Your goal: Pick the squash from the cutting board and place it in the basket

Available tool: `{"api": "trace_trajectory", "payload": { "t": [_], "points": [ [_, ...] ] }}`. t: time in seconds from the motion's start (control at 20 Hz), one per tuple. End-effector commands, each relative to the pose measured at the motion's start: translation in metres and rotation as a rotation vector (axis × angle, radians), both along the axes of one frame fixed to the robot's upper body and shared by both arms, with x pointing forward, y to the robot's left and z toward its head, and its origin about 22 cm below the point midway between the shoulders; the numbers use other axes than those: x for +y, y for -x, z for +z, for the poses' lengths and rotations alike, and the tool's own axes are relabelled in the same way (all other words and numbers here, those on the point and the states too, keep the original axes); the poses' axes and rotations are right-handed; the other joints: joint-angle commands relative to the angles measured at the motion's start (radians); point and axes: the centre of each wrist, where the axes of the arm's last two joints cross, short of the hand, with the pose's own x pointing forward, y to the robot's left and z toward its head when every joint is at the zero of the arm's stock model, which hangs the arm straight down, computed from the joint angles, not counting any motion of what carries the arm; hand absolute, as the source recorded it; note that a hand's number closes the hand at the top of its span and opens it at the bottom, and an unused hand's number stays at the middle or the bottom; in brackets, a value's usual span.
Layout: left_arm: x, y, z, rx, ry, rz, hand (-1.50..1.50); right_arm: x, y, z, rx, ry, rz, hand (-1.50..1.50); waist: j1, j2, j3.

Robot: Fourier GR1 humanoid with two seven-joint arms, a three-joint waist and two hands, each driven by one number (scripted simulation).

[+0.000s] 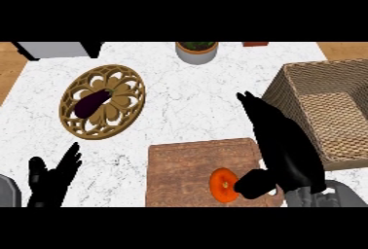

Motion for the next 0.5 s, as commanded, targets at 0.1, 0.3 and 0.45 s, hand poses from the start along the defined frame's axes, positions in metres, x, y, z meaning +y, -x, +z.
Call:
{"api": "trace_trajectory", "payload": {
  "t": [0.1, 0.3, 0.45],
  "points": [
    [-0.002, 0.011, -0.012, 0.065, 0.014, 0.009, 0.00, -0.011, 0.026, 0.032, 0.137, 0.165, -0.058, -1.50, 0.004, 0.008, -0.005],
    [-0.012, 0.012, -0.013, 0.055, 0.015, -0.011, 0.00, -0.017, 0.037, 0.043, 0.162, 0.140, -0.061, -1.50, 0.019, 0.013, -0.004],
    [-0.001, 0.004, -0.006, 0.041, 0.009, -0.017, 0.00, -0.019, 0.043, 0.044, 0.156, 0.115, -0.059, -1.50, 0.026, 0.016, -0.003]
  ]
}}
